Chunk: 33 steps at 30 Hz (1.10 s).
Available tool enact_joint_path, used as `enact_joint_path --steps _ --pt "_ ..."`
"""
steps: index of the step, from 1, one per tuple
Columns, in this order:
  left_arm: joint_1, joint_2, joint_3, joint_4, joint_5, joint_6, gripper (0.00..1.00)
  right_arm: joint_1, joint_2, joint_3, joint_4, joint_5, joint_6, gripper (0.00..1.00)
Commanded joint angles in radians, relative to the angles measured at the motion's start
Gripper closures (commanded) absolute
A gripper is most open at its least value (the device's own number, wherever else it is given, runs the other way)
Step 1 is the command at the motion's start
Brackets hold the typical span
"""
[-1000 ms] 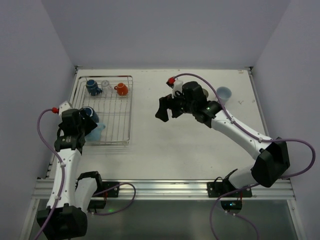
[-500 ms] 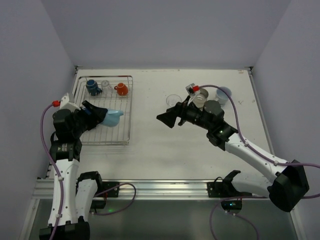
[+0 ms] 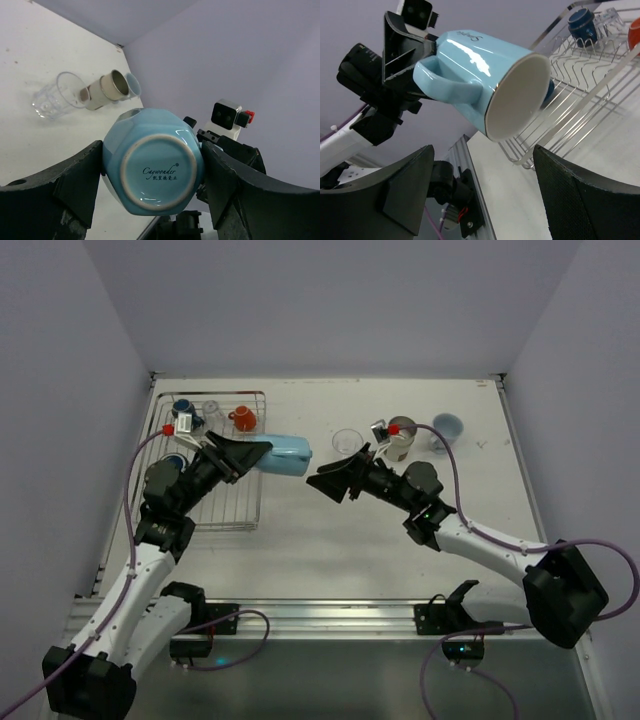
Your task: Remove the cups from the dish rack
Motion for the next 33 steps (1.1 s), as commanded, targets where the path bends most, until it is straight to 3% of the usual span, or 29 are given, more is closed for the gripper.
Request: enact_joint_path --steps 1,9,16,17,18,19,20,21,22,25,28,30,31,33 --pt "-0.049 0.004 0.021 0.275 -0.031 -0.125 1.0 0.005 0.01 0.062 0.114 0.01 -0.076 0.18" --pt "-0.175 0.024 0.005 0.298 -0.112 -0.164 1.0 0.005 0.059 0.096 0.227 -0.097 -0.069 0.25" --pt "-0.316 0.062 -0.009 0.307 -0.219 -0.173 1.0 0.007 0.04 0.087 0.339 -0.103 -0.023 0.45" --pt "-0.324 0.067 -0.01 0.307 -0.235 -0.173 0.98 0.008 0.039 0.081 0.354 -0.112 -0.012 0.53" --pt "-0.332 0.076 -0.01 0.307 -0.242 -0.17 0.94 0.007 0.037 0.077 0.367 -0.117 0.014 0.59" --pt "-0.35 0.081 -0.006 0.305 -0.247 -0.159 0.79 0.007 0.034 0.071 0.38 -0.114 0.026 0.66" --pt "-0.353 0.085 0.004 0.279 -0.249 -0.13 0.68 0.007 0.027 0.056 0.378 -0.111 0.038 0.81" --pt "-0.355 0.09 0.013 0.253 -0.247 -0.11 0.57 0.007 0.019 0.045 0.371 -0.096 0.044 0.87" --pt "-0.358 0.088 0.045 0.223 -0.247 -0.081 0.36 0.007 -0.013 0.033 0.341 -0.086 0.04 0.92" --pt "-0.356 0.059 0.105 0.028 -0.299 0.051 0.1 0.004 -0.091 0.015 0.171 -0.053 -0.02 1.0" --pt "-0.356 0.001 0.116 -0.076 -0.351 0.154 0.0 0.005 -0.143 0.025 -0.033 -0.016 -0.096 1.0" --pt "-0.356 -0.036 0.136 -0.2 -0.405 0.256 0.0 -0.001 -0.194 0.045 -0.162 0.015 -0.165 1.0" --pt "-0.356 -0.044 0.166 -0.245 -0.428 0.301 0.0 -0.006 -0.213 0.059 -0.323 0.068 -0.188 1.0" --pt "-0.356 -0.068 0.2 -0.415 -0.501 0.449 0.0 -0.038 -0.254 0.099 -0.484 0.124 -0.254 1.0"
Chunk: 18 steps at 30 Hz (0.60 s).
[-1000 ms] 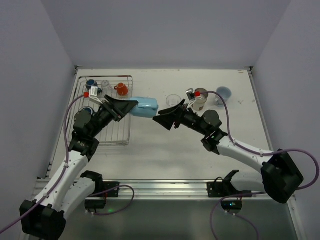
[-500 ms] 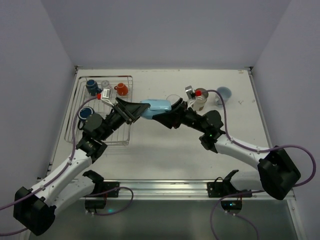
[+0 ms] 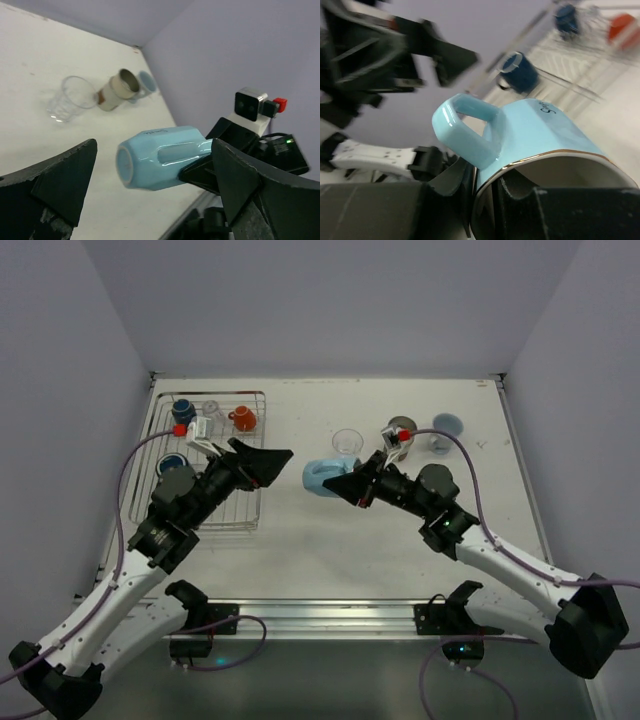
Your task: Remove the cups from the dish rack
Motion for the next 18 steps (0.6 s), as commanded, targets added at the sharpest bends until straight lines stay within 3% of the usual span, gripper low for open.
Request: enact_joint_path --steps 1,6,10,14,18 --pt "-0.002 -0.041 0.107 -0.271 -0.161 0.344 0.0 -0.057 -0.076 0.102 -0.428 0.181 -0.153 1.0" --pt "-0.002 -0.11 0.088 -0.463 -0.276 0.507 0.0 -0.255 -0.016 0.207 -0.802 0.277 -0.242 1.0" --pt "-0.002 -0.162 -0.02 -0.46 -0.27 0.549 0.0 -0.281 0.096 0.299 -1.01 0.561 -0.292 1.0" --pt "-0.002 -0.184 -0.019 -0.463 -0.27 0.572 0.0 -0.335 0.237 0.395 -1.069 0.681 -0.331 1.0" --pt "-0.002 -0.191 -0.025 -0.483 -0.319 0.575 0.0 -0.398 0.361 0.452 -1.066 0.678 -0.361 1.0"
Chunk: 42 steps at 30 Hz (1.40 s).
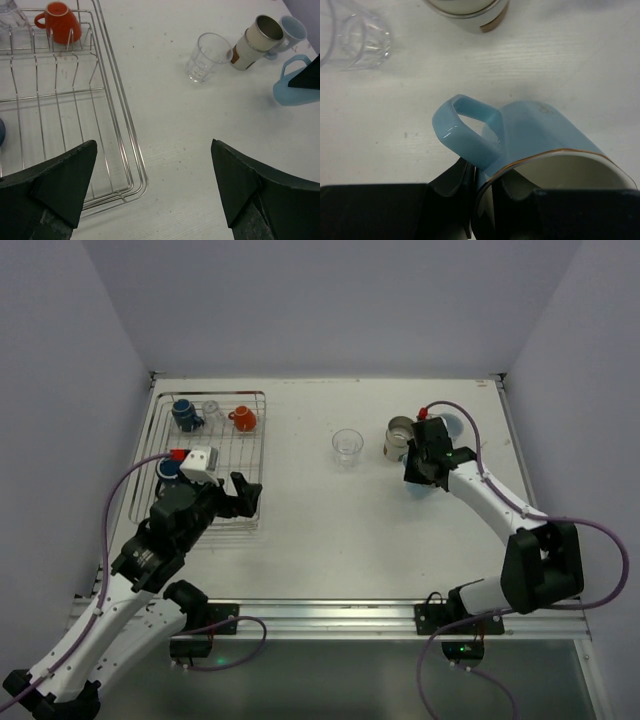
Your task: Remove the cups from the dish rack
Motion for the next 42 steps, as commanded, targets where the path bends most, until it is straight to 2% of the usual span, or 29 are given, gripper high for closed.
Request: enact_joint_path --steps 1,7,13,17,20,21,23,24,27,31,34,37,42 --pt "-0.002 -0.016 0.003 -0.02 -0.054 0.049 0.0 -0.051 0.074 0.103 0.0 0.074 -0.062 1.0" --pt "-0.002 -0.028 0.002 -0.017 -0.033 0.049 0.0 -0.074 0.177 0.182 0.009 0.086 -0.102 1.0" --pt "-0.002 -0.027 -0.003 -0.016 -0.044 0.047 0.0 -0.096 0.26 0.205 0.036 0.032 -0.102 0.97" --pt "0.0 0.008 0.003 -0.025 -0.064 0.046 0.0 -0.1 0.286 0.205 0.032 0.015 -0.103 0.84" --pt "0.0 0.024 0.003 -0.026 -0.077 0.043 0.0 -0.1 0.277 0.202 0.028 0.02 -0.098 0.78" --pt "0.001 0.027 0.005 -0.028 -0.082 0.041 0.0 -0.102 0.266 0.205 0.014 0.021 -0.098 0.73" --pt "0.001 0.029 0.005 -0.031 -0.106 0.036 0.0 -0.1 0.248 0.212 0.0 0.015 -0.097 0.54" --pt "0.001 0.03 0.007 -0.033 -0.119 0.033 0.0 -0.102 0.234 0.212 -0.004 0.017 -0.095 0.4" --pt "0.001 0.033 0.01 -0.039 -0.182 0.024 0.0 -0.1 0.15 0.202 0.008 0.0 -0.086 0.24" --pt "0.003 0.07 0.022 -0.071 -0.299 0.0 0.0 -0.085 0.007 0.156 0.045 -0.122 -0.068 0.12" --pt "0.003 0.114 0.046 -0.108 -0.401 -0.043 0.0 -0.033 -0.121 0.089 0.1 -0.152 -0.059 0.06" --pt "0.018 0.157 0.074 -0.125 -0.45 -0.085 0.0 0.03 -0.244 0.004 0.17 -0.16 -0.043 0.04" --pt "0.142 0.206 0.109 -0.094 -0.42 -0.1 0.0 0.102 -0.399 -0.113 0.287 -0.294 -0.036 0.02"
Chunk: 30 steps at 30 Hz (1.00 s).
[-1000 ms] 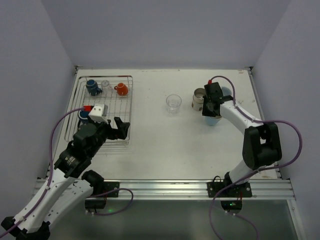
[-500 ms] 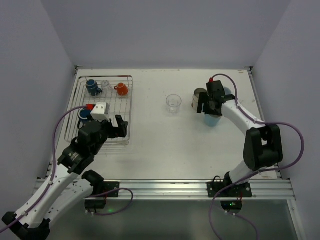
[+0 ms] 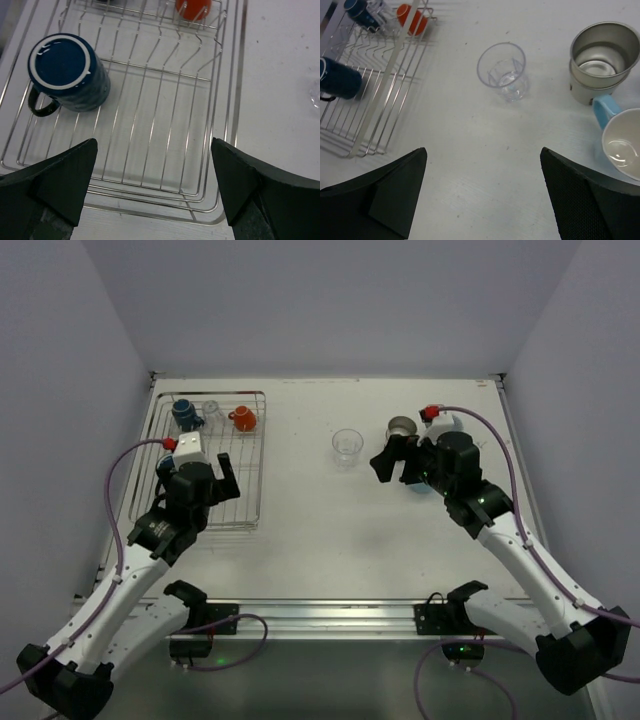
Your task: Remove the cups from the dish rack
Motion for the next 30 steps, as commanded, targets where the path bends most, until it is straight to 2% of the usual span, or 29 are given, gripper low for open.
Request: enact_joint_path --steps 1,4,14,20,24,30 --pt "0.095 0.037 0.06 0.046 -0.029 -0.034 0.0 0.027 -0.061 -0.09 0.108 -0.119 0.017 0.02" --pt "0.275 0.114 0.081 0.064 0.043 -0.014 0.0 0.026 -0.116 -0.158 0.163 -0.159 0.029 0.02" --pt "0.524 0.341 0.182 0.101 0.261 0.086 0.0 0.029 -0.213 -0.209 0.183 -0.247 0.024 0.01" --pt "0.587 0.462 0.225 0.12 0.283 0.118 0.0 0.033 -0.174 -0.203 0.193 -0.313 0.032 0.01" --pt "0.592 0.527 0.244 0.132 0.307 0.13 0.0 0.047 -0.173 -0.209 0.203 -0.327 0.035 0.01" --pt "0.601 0.55 0.248 0.14 0.243 0.121 0.0 0.058 -0.182 -0.209 0.209 -0.337 0.034 0.01"
